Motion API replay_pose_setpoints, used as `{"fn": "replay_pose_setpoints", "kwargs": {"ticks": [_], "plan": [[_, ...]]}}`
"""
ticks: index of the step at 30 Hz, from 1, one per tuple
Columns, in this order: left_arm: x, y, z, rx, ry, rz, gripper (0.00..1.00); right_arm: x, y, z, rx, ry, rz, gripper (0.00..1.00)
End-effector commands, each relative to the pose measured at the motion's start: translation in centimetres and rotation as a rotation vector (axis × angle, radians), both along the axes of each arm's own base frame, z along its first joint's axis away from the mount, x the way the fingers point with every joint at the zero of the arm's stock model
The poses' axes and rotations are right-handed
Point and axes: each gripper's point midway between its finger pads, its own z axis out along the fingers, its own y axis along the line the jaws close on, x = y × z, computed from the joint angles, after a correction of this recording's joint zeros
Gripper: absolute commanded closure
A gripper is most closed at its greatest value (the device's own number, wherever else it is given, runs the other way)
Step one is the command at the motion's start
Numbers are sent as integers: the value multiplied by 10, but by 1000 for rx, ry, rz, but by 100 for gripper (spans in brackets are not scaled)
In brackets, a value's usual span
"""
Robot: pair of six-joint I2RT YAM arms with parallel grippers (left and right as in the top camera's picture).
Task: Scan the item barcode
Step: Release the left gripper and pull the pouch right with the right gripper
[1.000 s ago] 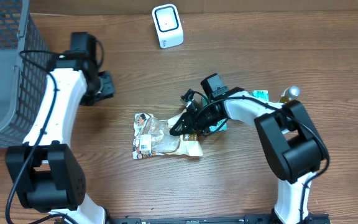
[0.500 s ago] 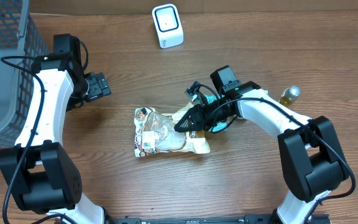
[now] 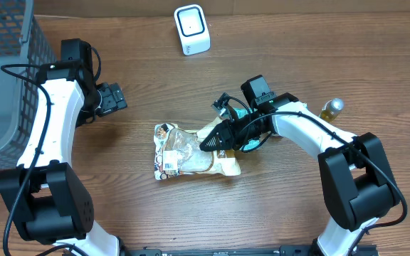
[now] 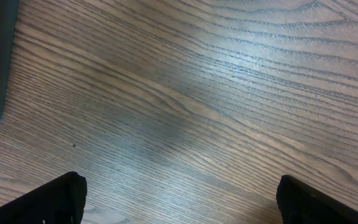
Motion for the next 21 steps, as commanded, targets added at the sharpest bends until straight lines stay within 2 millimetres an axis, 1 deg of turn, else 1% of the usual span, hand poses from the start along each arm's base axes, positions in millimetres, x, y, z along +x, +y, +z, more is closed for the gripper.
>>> {"fn": "replay_pose_setpoints", "kwargs": {"ticks": [1,8,14,21], "plan": [[5,2,7,14,-24,3,0,0,2,11,32,-26,10,96],[5,2,7,14,-23,3,0,0,2,10,31,-29,10,96],[5,2,7,14,-24,4,0,4,-2,2,-19,-49,-3,96],[5,2,7,14,-23,4,0,4,-2,2,-19,-50,-3,96]]}}
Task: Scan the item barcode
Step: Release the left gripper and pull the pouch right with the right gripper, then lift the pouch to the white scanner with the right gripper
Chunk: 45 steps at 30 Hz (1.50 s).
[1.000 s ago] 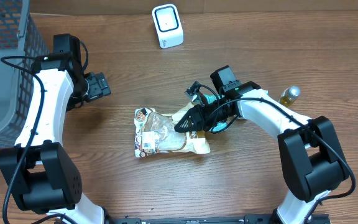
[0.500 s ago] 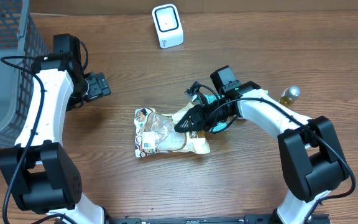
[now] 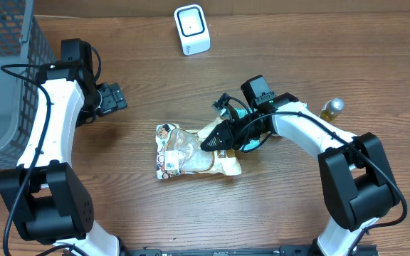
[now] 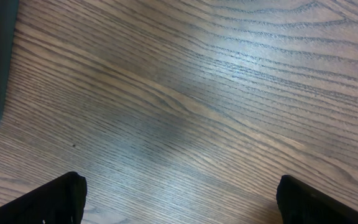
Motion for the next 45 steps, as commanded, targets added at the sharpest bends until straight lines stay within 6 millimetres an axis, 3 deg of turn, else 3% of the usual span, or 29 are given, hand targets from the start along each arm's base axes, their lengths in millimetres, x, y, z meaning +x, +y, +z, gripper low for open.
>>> {"fn": "replay_pose_setpoints", "kwargs": {"ticks": [1,8,12,15,25,29,31,34,38,45], "plan": [[5,2,7,14,-24,4,1,1,1,8,15,-34,6,96],[5,2,7,14,-24,3,1,18,-16,-18,-163,-122,-42,96],[5,2,7,14,-24,4,0,42,-46,-45,-404,-239,-110,96],[5,2,7,14,-24,3,0,55,-64,-55,-523,-296,-145,96],[5,2,7,14,-24,3,0,56,-62,-54,-514,-296,-150,94],[5,2,7,14,-24,3,0,54,-46,-43,-411,-280,-133,96],[5,2,7,14,-23,3,0,58,-35,-29,-344,-283,-125,96],[5,2,7,14,-24,3,0,82,-23,6,-296,-356,-140,96],[5,2,7,14,-24,3,0,113,-11,82,-273,-509,-126,97],[5,2,7,14,-24,3,1,151,-23,210,-378,-885,-175,97]]}}
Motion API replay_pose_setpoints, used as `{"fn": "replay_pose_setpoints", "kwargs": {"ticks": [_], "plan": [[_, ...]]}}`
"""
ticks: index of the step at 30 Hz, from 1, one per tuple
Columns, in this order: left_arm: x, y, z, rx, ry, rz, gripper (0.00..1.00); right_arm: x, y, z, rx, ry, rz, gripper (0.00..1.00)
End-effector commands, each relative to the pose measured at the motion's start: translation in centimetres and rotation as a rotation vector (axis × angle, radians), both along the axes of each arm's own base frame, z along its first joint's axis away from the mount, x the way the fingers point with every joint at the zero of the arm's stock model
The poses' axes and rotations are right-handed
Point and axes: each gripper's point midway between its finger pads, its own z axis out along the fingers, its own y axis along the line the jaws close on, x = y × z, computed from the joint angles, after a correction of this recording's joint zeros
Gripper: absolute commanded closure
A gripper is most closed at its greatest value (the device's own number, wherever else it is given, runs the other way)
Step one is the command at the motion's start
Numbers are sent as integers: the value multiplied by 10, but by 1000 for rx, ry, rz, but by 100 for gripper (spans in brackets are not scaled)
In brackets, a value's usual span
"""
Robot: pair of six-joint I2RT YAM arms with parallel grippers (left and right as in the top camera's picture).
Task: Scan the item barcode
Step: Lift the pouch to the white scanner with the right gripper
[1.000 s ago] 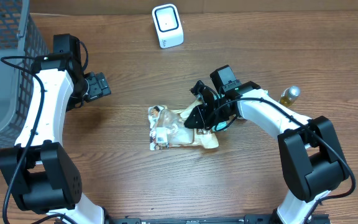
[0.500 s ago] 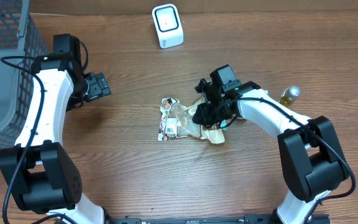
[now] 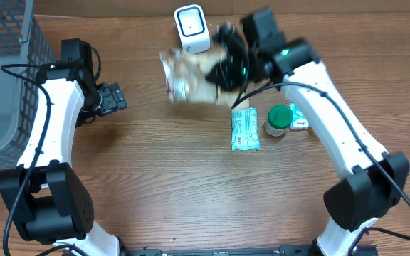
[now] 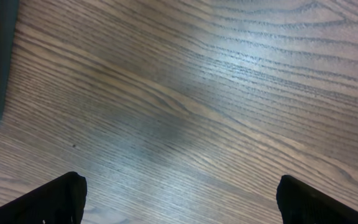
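A clear snack bag (image 3: 187, 75) with a white barcode label hangs blurred in the air just below the white scanner (image 3: 191, 29) at the table's back. My right gripper (image 3: 223, 71) is shut on the bag's right end. My left gripper (image 3: 114, 98) stays at the left, open over bare wood, its black fingertips (image 4: 58, 199) wide apart with nothing between them.
A teal packet (image 3: 245, 129), a green-capped jar (image 3: 278, 119) and a small item beside the jar lie on the table at mid right. A grey wire basket (image 3: 6, 78) stands at the far left; its edge shows in the left wrist view.
My right gripper has gone from the table's middle up to the back with the snack bag, now held in the air by the scanner. The packet and jar have come into view. Left arm unmoved.
At both earlier moments the snack bag lay on the table's middle with my right gripper at its right end, and my left gripper hung open at the left. Now the bag is off the table, held below the scanner.
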Motion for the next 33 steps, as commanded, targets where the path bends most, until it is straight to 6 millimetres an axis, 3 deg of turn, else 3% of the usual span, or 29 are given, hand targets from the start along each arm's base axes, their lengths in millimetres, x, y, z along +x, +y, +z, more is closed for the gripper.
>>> {"fn": "replay_pose_setpoints", "kwargs": {"ticks": [1,4,7,18,24,33], "plan": [[5,2,7,14,-23,3,0,13,-3,58,-59,-240,29,97],[5,2,7,14,-23,3,0,27,4,79,-67,-386,64,96],[5,2,7,14,-23,3,0,50,4,73,-127,-467,39,96],[5,2,7,14,-23,3,0,134,7,-9,-398,-610,1,96],[5,2,7,14,-23,3,0,183,-1,-30,-468,-727,-167,96],[5,2,7,14,-23,3,0,201,8,-51,-445,-768,-186,96]]}}
